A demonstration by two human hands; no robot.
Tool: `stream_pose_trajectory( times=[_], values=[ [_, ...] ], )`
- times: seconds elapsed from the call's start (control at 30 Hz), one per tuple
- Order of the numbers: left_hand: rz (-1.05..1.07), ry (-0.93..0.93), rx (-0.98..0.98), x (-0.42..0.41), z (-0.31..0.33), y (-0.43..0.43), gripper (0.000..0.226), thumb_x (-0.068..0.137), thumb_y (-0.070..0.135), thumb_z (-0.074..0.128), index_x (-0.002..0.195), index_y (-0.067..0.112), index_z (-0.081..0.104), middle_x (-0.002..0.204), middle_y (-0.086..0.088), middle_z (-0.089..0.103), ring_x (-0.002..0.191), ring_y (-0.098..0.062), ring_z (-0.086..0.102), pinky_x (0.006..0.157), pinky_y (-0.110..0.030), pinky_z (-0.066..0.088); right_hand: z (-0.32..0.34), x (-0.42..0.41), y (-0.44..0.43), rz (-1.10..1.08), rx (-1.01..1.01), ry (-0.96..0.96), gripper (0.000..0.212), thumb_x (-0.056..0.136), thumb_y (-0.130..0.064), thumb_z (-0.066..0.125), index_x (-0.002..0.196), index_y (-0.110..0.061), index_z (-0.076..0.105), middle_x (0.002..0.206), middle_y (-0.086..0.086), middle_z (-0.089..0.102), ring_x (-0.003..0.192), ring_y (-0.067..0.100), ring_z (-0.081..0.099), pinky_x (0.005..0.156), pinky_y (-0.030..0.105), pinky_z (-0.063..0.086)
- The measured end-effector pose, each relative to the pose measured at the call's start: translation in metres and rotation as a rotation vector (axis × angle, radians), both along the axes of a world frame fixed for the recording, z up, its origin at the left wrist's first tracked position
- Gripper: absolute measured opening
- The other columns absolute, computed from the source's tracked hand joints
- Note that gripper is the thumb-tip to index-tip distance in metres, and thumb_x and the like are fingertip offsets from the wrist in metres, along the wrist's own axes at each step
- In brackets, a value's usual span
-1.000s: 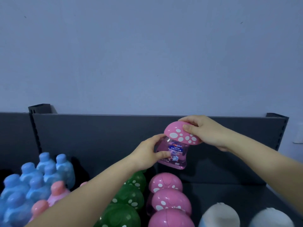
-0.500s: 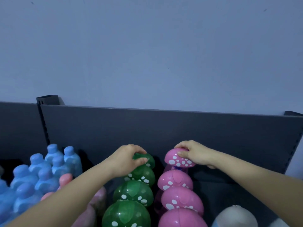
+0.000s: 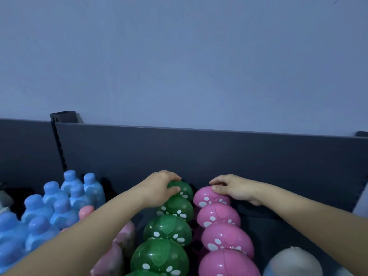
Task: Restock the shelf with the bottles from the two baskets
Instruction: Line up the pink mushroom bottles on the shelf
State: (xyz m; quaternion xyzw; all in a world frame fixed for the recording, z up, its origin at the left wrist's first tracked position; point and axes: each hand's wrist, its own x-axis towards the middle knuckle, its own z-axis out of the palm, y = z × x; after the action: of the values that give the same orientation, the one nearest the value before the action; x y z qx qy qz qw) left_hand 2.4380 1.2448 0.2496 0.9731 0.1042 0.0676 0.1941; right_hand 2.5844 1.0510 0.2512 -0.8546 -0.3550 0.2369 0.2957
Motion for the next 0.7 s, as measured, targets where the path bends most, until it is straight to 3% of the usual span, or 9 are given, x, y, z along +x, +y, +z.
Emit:
stream_pose_trajectory(
  times=[0.1,0.23,0.53,0.6,0.7],
  values=[
    [0.021,0.025,-0.006,0.009,0.000,0.001,0.044,0.098,0.029,0.046,0.142,0.021,0.040,0.147,-0.002,0.041,0.134,-0.018,0.038,0.109,-0.023,0.027,-0.002,-0.003,0.002,0.001,-0.044,0.018,0.026,0.097,-0.028,0.050,0.122,-0.024,0.057,0.115,-0.002,0.061,0.096,0.007,0.057,0.079,0.021,0.047],
    [0.048,0.101,-0.030,0.022,-0.006,0.001,0.045,0.099,0.034,0.045,0.142,0.024,0.039,0.146,-0.003,0.042,0.134,-0.020,0.039,0.108,-0.026,0.030,-0.002,-0.005,0.004,0.002,-0.075,-0.034,0.024,0.098,-0.025,0.048,0.120,-0.022,0.058,0.113,0.001,0.064,0.104,0.016,0.060,0.095,0.032,0.048],
    [0.045,0.166,-0.019,0.027,-0.005,0.002,0.038,0.095,0.035,0.052,0.132,0.029,0.051,0.135,-0.001,0.053,0.120,-0.019,0.050,0.100,-0.027,0.040,-0.003,-0.008,0.001,0.051,-0.053,-0.005,0.028,0.099,-0.021,0.047,0.123,-0.015,0.057,0.099,0.001,0.064,0.092,0.015,0.057,0.084,0.030,0.048],
    [0.047,0.169,-0.010,0.028,-0.005,0.002,0.039,0.096,0.036,0.051,0.134,0.028,0.049,0.137,-0.002,0.051,0.123,-0.020,0.048,0.102,-0.027,0.038,-0.001,-0.011,0.000,0.045,-0.071,-0.012,0.032,0.098,-0.023,0.048,0.128,-0.015,0.054,0.107,0.001,0.064,0.101,0.018,0.059,0.090,0.032,0.047],
    [0.049,0.154,0.015,0.027,-0.007,0.001,0.047,0.097,0.036,0.047,0.142,0.026,0.040,0.146,-0.008,0.040,0.132,-0.024,0.039,0.109,-0.030,0.030,0.011,-0.018,-0.002,0.064,-0.142,-0.268,0.041,0.098,-0.029,0.046,0.138,-0.019,0.046,0.139,0.003,0.048,0.127,0.020,0.046,0.104,0.028,0.035]
  ],
)
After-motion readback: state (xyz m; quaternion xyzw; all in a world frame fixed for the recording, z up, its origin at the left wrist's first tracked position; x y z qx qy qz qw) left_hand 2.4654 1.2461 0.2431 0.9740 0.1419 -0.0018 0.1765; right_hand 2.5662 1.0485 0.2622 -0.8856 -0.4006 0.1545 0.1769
